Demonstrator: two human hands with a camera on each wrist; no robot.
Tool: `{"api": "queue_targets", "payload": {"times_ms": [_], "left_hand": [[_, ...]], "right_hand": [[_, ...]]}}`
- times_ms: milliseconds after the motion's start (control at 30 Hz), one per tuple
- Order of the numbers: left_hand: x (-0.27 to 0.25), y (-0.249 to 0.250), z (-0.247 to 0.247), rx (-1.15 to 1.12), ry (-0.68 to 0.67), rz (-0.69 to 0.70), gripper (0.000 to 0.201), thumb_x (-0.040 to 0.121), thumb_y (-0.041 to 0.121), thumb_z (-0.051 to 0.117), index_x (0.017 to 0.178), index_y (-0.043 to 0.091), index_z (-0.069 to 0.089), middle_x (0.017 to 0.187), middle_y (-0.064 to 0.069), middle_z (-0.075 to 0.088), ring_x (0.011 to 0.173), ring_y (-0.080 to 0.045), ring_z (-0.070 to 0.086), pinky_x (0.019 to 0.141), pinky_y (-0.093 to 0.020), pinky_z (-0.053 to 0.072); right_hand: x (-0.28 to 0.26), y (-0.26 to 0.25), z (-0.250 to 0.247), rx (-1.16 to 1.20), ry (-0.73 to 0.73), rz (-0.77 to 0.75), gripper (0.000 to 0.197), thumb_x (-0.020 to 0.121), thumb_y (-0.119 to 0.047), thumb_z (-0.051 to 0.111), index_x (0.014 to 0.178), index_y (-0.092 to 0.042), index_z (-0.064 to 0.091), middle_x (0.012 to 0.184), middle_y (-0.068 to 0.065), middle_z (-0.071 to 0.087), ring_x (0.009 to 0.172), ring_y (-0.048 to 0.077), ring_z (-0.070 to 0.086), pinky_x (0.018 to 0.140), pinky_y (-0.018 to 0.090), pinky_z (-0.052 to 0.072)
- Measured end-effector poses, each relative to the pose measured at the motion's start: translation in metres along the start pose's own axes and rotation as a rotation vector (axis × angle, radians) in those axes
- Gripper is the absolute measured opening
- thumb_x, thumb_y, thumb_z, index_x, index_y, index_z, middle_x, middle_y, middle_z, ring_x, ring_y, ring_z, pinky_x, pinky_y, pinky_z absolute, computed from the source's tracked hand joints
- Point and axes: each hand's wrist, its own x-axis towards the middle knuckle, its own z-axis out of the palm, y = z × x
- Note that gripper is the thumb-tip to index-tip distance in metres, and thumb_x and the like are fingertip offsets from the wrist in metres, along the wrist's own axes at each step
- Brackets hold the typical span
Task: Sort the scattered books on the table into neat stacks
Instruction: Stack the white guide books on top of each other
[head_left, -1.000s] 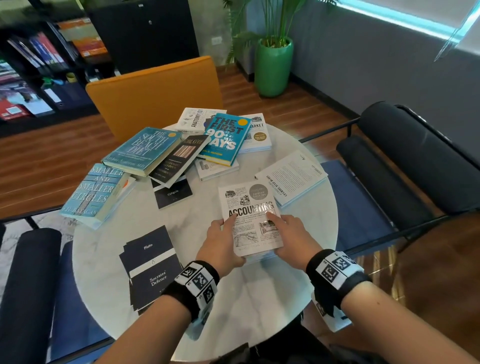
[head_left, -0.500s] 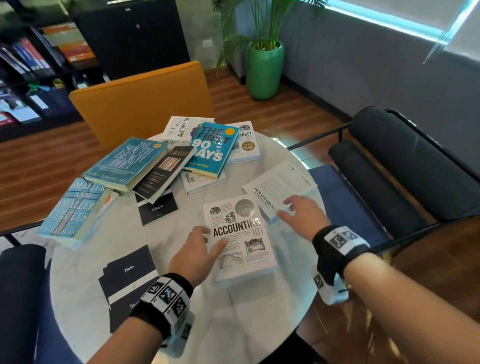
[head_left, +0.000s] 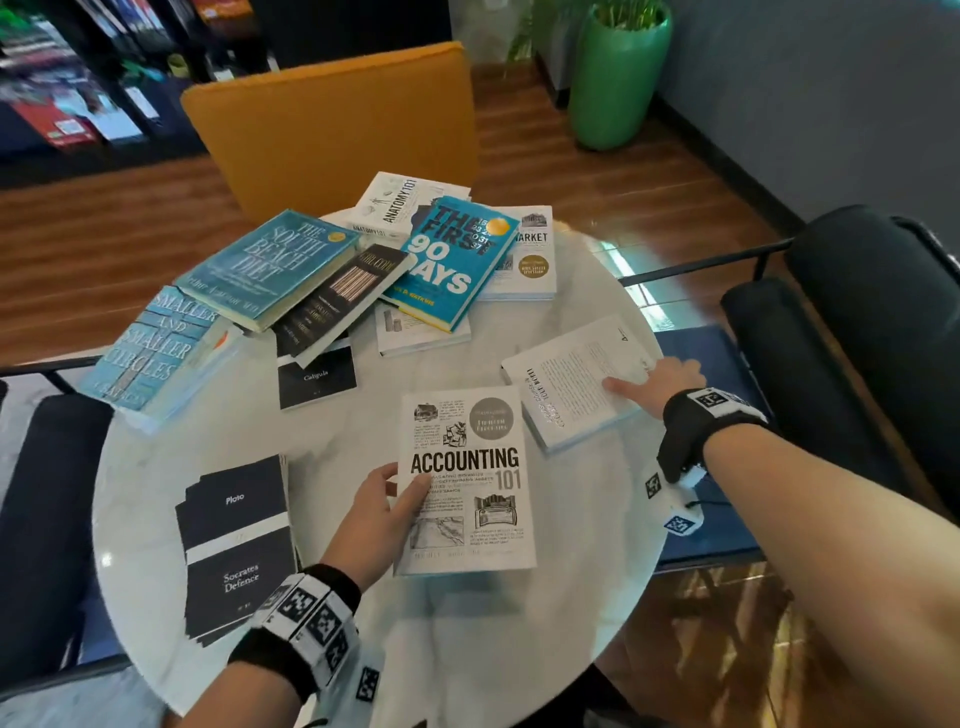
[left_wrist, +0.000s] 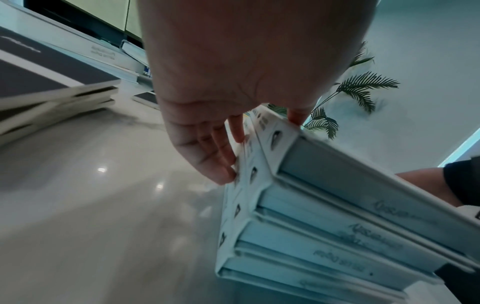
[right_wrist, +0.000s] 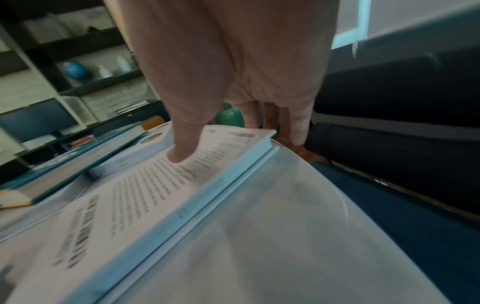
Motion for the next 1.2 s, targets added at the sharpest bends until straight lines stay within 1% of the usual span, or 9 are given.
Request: {"api": "queue_targets", "payload": {"times_ms": [167, 333, 467, 633, 767, 900, 967, 1033, 1200], "left_hand": [[-0.008, 0.008, 0.002, 0.07, -0.095, 0.075, 0.044, 0.092, 0.057, 0.038, 0.116, 0.03, 0.062, 0.1, 0.017, 0.072, 0.088, 0.003, 0.069, 0.077, -0.017, 0.049], [-0.011, 0.013, 0.006, 0.133, -0.043, -0.003, 0.033, 0.099, 0.05, 0.033, 0.112, 0.031, 0.057, 0.091, 0.018, 0.066, 0.084, 0.002, 0.062, 0.067, -0.016, 0.043], [-0.01, 0.017, 0.006, 0.131, -0.054, -0.01, 0.03, 0.1, 0.047, 0.034, 0.116, 0.029, 0.053, 0.096, 0.014, 0.067, 0.083, 0.001, 0.061, 0.065, -0.015, 0.042], [-0.004, 0.016, -0.002, 0.11, -0.088, -0.014, 0.041, 0.098, 0.046, 0.041, 0.133, 0.025, 0.046, 0.119, 0.007, 0.065, 0.097, -0.009, 0.063, 0.087, -0.03, 0.046], [-0.004, 0.025, -0.012, 0.174, 0.054, 0.144, 0.054, 0.095, 0.041, 0.052, 0.143, 0.019, 0.038, 0.136, 0.001, 0.048, 0.121, -0.02, 0.05, 0.107, -0.041, 0.039], [-0.014, 0.063, -0.027, 0.233, 0.196, 0.471, 0.049, 0.099, 0.045, 0.033, 0.11, 0.011, 0.067, 0.1, -0.006, 0.066, 0.093, -0.022, 0.055, 0.078, -0.025, 0.031], [-0.016, 0.081, -0.036, -0.023, 0.119, 0.408, 0.061, 0.1, 0.054, 0.021, 0.117, 0.017, 0.066, 0.096, -0.002, 0.072, 0.083, -0.015, 0.059, 0.075, -0.027, 0.037], [-0.013, 0.091, -0.045, -0.254, -0.001, 0.288, 0.063, 0.098, 0.059, 0.014, 0.121, 0.024, 0.061, 0.094, -0.003, 0.074, 0.078, -0.013, 0.062, 0.075, -0.03, 0.046], [-0.016, 0.087, -0.055, -0.363, -0.149, 0.212, 0.056, 0.095, 0.039, 0.054, 0.144, 0.015, 0.042, 0.13, -0.004, 0.062, 0.1, -0.014, 0.065, 0.069, -0.026, 0.056]], "right_hand": [[0.014, 0.011, 0.003, 0.221, -0.066, 0.037, 0.095, 0.069, -0.049, 0.081, 0.133, -0.001, 0.029, 0.134, 0.022, 0.045, 0.12, 0.037, 0.05, 0.098, 0.047, 0.045], [0.012, 0.017, -0.015, 0.415, -0.04, 0.094, 0.089, 0.073, -0.029, 0.083, 0.132, 0.004, 0.026, 0.13, 0.021, 0.053, 0.119, 0.035, 0.054, 0.092, 0.04, 0.045], [0.0, 0.015, -0.028, 0.487, 0.055, 0.047, 0.091, 0.059, -0.028, 0.091, 0.125, -0.001, 0.034, 0.124, 0.015, 0.058, 0.113, 0.031, 0.059, 0.093, 0.042, 0.05], [-0.045, -0.017, -0.05, 0.507, 0.121, -0.189, 0.051, 0.07, -0.023, 0.084, 0.112, -0.01, 0.057, 0.111, 0.007, 0.065, 0.1, 0.027, 0.063, 0.083, 0.037, 0.052], [-0.103, -0.047, -0.055, 0.444, 0.288, -0.459, 0.026, 0.081, -0.02, 0.073, 0.096, -0.026, 0.052, 0.097, 0.001, 0.061, 0.085, 0.021, 0.058, 0.068, 0.03, 0.042], [-0.155, -0.056, -0.037, 0.404, 0.371, -0.741, 0.033, 0.083, -0.011, 0.068, 0.112, -0.027, 0.062, 0.107, -0.003, 0.06, 0.096, 0.012, 0.054, 0.081, 0.017, 0.04], [-0.173, -0.059, -0.027, 0.422, 0.387, -0.88, 0.038, 0.079, -0.006, 0.07, 0.113, -0.022, 0.067, 0.111, -0.001, 0.061, 0.103, 0.012, 0.054, 0.089, 0.009, 0.037], [-0.187, -0.06, -0.013, 0.41, 0.401, -0.975, 0.036, 0.076, -0.004, 0.072, 0.11, -0.018, 0.07, 0.112, 0.006, 0.063, 0.104, 0.02, 0.058, 0.094, 0.019, 0.045], [-0.212, -0.057, 0.024, 0.406, 0.465, -1.002, 0.042, 0.073, 0.002, 0.068, 0.11, -0.02, 0.069, 0.117, 0.009, 0.063, 0.111, 0.029, 0.059, 0.097, 0.035, 0.049]]}}
